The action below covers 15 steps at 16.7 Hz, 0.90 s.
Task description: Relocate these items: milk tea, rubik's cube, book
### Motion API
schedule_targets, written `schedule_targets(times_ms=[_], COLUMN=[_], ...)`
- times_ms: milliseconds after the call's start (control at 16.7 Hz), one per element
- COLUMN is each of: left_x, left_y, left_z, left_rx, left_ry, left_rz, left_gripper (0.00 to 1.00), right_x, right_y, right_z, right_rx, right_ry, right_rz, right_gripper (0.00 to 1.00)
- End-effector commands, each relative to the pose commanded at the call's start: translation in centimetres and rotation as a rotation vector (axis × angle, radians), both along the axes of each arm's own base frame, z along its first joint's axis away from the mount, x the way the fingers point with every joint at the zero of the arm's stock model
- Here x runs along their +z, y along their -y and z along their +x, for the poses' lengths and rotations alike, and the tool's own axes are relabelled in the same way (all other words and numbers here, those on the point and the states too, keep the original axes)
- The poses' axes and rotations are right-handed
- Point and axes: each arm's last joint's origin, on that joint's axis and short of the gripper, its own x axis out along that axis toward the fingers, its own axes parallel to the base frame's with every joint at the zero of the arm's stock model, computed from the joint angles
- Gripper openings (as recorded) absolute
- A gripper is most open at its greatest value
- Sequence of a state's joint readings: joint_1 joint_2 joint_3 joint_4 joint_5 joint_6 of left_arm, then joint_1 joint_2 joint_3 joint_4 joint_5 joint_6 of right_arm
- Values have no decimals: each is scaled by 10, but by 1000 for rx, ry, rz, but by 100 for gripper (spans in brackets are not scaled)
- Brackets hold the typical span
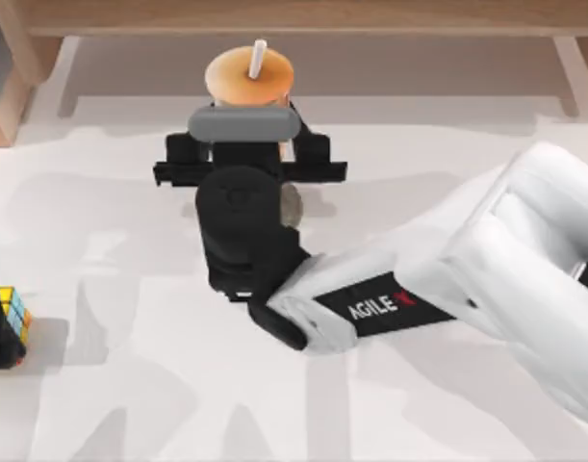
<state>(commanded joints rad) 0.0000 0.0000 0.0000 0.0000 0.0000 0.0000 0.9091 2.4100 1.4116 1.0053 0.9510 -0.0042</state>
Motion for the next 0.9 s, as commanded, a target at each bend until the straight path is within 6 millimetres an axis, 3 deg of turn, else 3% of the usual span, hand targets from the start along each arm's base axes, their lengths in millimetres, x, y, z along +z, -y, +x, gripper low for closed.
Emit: schedule_targets(times_ms=[360,900], left_x=[0,0], left_y=[0,0], left_z=[0,0], left_rx=[0,0], left_ry=[0,0], left_rz=[0,0], left_gripper=[100,100], right_x=[-8,-8], right_y=[0,0], right_z=[-1,-1], right_rx=[0,0], right_ry=[-3,-3], right_rz=[-3,-3], right_gripper=[0,68])
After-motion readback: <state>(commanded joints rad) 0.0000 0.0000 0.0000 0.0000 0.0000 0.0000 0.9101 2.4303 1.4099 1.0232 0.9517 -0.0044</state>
